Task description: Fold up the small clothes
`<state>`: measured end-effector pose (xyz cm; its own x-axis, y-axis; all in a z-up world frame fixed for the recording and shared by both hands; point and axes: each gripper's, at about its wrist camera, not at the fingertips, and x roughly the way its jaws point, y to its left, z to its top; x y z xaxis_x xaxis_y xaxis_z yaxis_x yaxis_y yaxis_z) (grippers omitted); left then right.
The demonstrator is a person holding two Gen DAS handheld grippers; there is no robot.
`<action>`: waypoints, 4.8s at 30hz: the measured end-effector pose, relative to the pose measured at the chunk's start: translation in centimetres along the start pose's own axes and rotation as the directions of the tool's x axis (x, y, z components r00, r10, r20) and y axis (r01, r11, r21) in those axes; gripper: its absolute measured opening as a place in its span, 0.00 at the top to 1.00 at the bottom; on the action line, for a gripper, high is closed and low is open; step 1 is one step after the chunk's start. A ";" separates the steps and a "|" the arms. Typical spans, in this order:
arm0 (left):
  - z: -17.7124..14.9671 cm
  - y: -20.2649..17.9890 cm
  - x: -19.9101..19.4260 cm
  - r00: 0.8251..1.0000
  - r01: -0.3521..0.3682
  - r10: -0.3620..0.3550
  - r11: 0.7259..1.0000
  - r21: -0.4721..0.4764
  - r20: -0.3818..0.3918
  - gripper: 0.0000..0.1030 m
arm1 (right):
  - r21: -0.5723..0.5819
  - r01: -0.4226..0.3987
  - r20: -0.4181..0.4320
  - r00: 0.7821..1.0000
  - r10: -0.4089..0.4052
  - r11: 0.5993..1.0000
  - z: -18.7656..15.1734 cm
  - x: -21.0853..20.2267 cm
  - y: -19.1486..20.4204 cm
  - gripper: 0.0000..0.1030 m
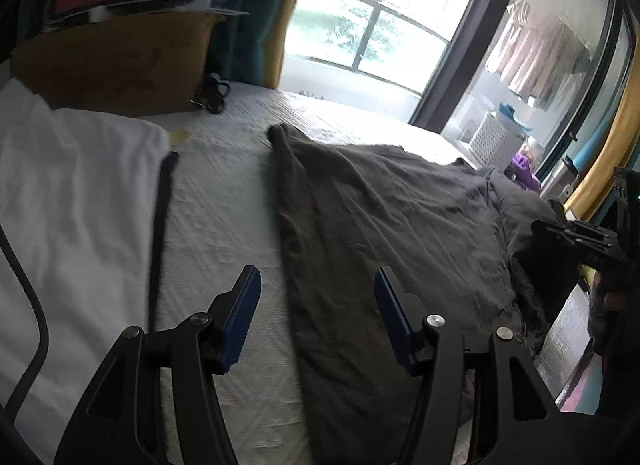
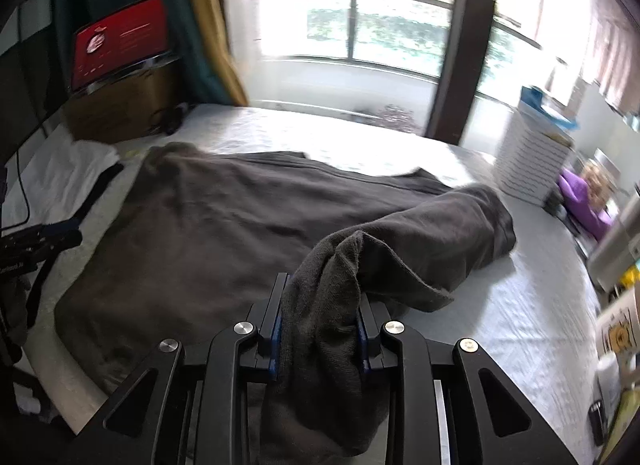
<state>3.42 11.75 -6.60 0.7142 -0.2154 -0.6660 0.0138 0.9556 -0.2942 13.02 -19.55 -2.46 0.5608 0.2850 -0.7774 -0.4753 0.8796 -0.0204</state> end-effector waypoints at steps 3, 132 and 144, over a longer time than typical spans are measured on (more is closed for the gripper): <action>-0.1 0.9 -0.7 1.000 0.001 -0.001 1.000 -0.010 0.019 0.43 | -0.046 -0.033 -0.012 0.999 0.033 0.998 0.6 0.7 2.7 0.74; 9.5 3.0 7.7 0.982 -0.186 0.187 0.982 0.032 -0.034 0.79 | 0.024 -0.183 -0.072 0.980 0.185 0.983 1.9 7.6 1.0 0.25; 9.6 -3.0 11.8 0.989 -0.027 0.060 0.971 0.239 -0.133 0.40 | 0.047 -0.165 -0.058 0.984 0.167 0.985 1.5 6.9 0.4 0.25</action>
<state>18.50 8.24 -6.96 0.6141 -0.1823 -0.7679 0.1618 0.9814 -0.1036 17.76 -16.66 -6.88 0.4331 0.4054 -0.8050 -0.5290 0.8375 0.1372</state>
